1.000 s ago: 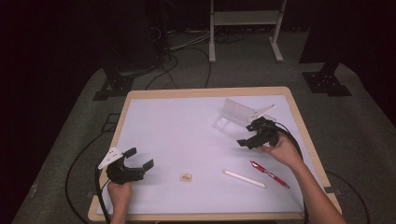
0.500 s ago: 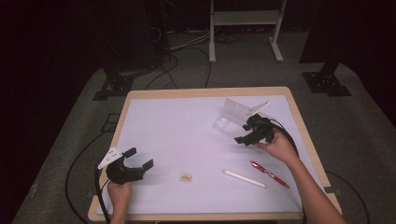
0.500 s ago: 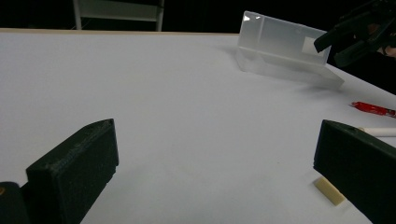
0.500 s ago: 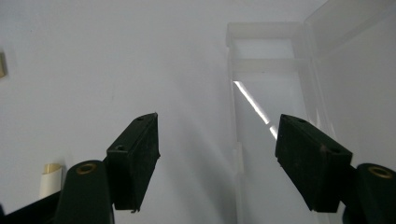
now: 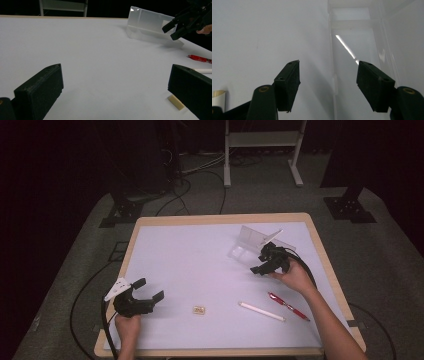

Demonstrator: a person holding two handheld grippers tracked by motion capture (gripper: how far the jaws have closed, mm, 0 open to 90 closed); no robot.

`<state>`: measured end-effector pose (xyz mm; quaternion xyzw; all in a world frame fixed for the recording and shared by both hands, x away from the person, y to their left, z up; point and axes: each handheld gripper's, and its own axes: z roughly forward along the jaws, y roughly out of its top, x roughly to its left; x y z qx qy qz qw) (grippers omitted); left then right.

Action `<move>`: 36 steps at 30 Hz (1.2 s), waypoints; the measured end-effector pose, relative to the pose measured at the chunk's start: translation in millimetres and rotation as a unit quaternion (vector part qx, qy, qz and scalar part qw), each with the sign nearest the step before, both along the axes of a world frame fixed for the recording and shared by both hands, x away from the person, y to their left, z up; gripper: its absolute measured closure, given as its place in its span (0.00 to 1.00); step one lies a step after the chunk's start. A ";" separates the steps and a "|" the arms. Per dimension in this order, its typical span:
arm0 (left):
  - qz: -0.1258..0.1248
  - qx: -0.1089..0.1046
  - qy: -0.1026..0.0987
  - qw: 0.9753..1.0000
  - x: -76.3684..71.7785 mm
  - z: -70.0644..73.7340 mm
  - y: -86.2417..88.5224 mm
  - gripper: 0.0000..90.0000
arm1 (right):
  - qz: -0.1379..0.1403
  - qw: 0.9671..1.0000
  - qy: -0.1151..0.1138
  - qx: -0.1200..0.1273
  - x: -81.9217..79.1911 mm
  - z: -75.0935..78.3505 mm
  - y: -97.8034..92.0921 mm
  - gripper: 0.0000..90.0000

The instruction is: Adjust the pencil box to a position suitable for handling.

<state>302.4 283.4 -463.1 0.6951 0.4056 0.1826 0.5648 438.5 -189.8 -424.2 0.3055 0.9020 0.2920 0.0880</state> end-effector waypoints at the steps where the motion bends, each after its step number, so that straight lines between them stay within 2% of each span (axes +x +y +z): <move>1: 0.000 -0.001 0.000 1.000 0.0 0.0 0.0 0.00 | 0.000 1.000 -0.001 0.000 0.6 -0.4 -0.2 0.40; 13: 0.000 0.000 0.000 1.000 -0.2 0.1 0.0 0.00 | -0.009 1.000 0.012 -0.008 6.8 -7.2 -3.3 0.50; 30: 0.000 -0.002 0.001 1.000 -0.1 0.0 0.1 0.00 | 0.003 0.999 0.015 -0.040 8.8 -16.3 2.4 0.67; 36: 0.000 -0.002 0.001 1.000 -0.2 0.1 0.0 0.00 | 0.005 0.999 0.024 -0.047 8.8 -17.9 2.4 0.73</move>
